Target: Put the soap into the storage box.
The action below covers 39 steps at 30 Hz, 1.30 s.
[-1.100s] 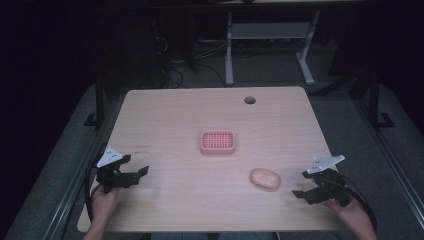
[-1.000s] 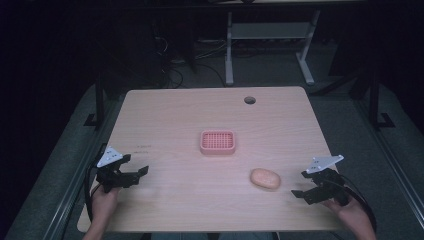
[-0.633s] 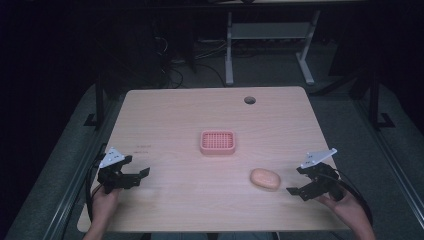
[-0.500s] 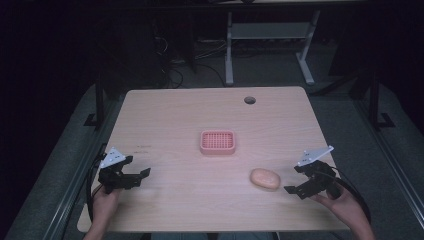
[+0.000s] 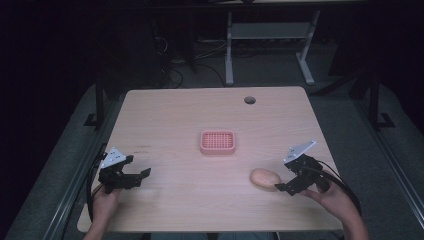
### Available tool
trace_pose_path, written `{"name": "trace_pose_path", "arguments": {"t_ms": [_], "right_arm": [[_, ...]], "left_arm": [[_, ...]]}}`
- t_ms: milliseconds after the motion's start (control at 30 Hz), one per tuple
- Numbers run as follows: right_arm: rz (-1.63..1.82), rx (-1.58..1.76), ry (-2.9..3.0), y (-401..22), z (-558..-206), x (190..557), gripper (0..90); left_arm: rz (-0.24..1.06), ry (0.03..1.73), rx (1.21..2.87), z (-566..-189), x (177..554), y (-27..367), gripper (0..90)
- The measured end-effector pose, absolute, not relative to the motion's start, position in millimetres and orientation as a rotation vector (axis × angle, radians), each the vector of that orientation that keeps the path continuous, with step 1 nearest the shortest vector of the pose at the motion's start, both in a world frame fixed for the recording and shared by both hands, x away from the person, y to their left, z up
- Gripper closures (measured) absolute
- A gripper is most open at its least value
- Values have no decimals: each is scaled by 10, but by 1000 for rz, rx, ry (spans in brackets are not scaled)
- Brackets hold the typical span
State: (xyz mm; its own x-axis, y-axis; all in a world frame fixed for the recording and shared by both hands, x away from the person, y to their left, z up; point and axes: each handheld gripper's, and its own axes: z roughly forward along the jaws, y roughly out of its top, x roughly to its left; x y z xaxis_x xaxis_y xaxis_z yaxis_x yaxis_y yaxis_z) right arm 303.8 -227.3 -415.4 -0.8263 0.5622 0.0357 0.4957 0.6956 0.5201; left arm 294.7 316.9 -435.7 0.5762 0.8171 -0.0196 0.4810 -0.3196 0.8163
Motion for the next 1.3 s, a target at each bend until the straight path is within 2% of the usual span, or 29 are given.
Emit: {"name": "trace_pose_path", "arguments": {"t_ms": [567, 867, 1300], "right_arm": [[677, 754, 2874, -1848, -4257, 3221, 157], [602, 741, 2920, -1780, -4340, 3285, 178], [460, 686, 2964, -1654, -4458, 3352, 273]], "left_arm": [[511, 1029, 1984, -4361, 2963, 3152, 143], [507, 1030, 1996, -4370, 2969, 3148, 144], [505, 1030, 1997, -4378, 2971, 3144, 143]]}}
